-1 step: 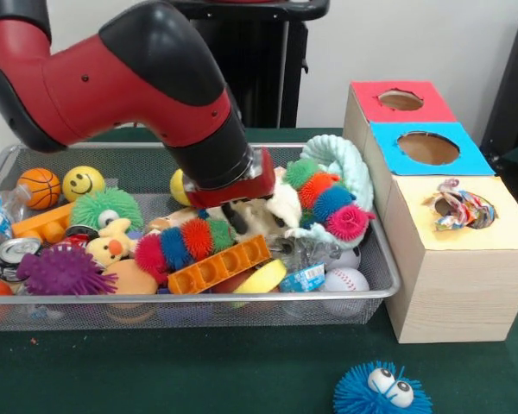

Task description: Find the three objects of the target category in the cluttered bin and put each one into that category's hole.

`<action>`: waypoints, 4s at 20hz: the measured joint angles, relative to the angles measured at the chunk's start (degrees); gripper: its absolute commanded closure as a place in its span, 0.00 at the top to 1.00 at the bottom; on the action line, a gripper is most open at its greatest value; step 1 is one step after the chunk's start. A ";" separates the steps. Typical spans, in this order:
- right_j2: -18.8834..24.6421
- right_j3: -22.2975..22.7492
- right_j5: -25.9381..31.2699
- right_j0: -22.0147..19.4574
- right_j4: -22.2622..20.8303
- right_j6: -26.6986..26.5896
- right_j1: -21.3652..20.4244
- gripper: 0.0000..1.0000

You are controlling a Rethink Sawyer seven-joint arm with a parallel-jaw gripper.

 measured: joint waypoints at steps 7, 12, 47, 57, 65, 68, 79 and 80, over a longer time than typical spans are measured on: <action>-2.19 -2.55 2.76 1.86 -2.16 0.00 -2.02 1.00; -4.09 -4.93 6.64 4.19 -4.77 0.00 -4.25 1.00; -10.68 -16.12 13.73 6.52 -8.55 -0.01 -3.57 1.00; -10.91 -15.82 13.66 6.66 -8.45 -0.01 -4.31 1.00; -10.99 -14.12 15.05 8.05 -4.35 -0.01 -8.06 1.00; -10.98 -14.22 15.10 9.68 -2.30 -0.01 -9.25 1.00; -10.93 -28.12 11.35 22.10 0.39 -0.01 -3.22 1.00; -10.90 -31.09 11.34 23.77 0.30 -0.01 -1.71 1.00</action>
